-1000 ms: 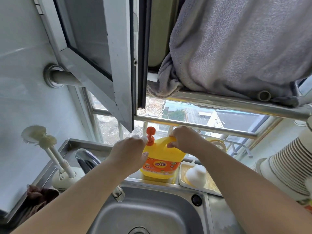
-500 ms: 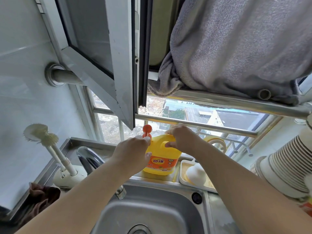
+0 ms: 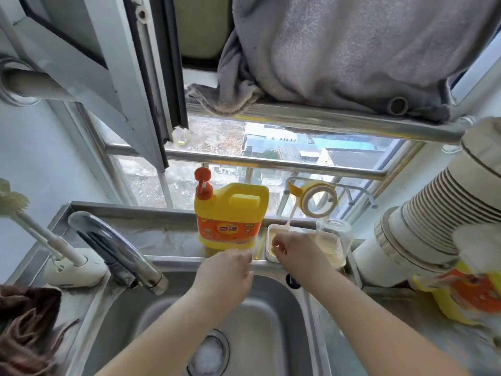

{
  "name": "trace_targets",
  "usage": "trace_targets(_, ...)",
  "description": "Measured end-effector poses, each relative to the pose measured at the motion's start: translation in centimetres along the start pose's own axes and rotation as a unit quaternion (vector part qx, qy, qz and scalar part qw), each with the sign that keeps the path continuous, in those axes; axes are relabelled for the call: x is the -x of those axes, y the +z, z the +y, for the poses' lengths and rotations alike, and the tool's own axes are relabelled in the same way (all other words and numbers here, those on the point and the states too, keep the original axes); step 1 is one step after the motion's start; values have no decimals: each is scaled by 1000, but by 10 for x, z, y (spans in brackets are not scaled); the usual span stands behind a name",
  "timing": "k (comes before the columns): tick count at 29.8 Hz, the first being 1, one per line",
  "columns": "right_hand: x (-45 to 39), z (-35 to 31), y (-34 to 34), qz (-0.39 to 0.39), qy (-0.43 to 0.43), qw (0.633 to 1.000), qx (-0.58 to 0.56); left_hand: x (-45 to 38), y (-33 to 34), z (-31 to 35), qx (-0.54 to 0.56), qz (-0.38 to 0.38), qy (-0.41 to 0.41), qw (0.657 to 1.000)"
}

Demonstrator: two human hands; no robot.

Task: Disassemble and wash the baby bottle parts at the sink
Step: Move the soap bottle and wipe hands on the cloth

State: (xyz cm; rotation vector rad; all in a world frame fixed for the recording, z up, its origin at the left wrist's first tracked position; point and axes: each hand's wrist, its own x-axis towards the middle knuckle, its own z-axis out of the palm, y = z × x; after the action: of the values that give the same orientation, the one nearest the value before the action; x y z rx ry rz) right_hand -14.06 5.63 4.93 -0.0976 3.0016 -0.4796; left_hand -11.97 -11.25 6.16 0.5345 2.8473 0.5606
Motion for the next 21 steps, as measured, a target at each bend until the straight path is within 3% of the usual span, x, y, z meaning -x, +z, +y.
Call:
trace_targets(3, 1, 11, 42, -77, 41, 996, 17, 1, 26, -13, 7, -32, -29, 999)
trace_targets(8, -25, 9, 82, -84, -14, 995, 49, -9, 50, -32, 22, -44, -57, 997)
trace_targets(12, -39, -6, 96, -118, 33, 990, 66, -13, 63, -45, 29, -53, -79, 995)
trace_targets(17, -42, -20, 105, -103, 109, 988, 29, -11, 72, -55, 33, -52, -73, 995)
trace_targets(21, -37, -23, 103, -43, 133, 989, -48, -8, 73, -59, 34, -46, -70, 996)
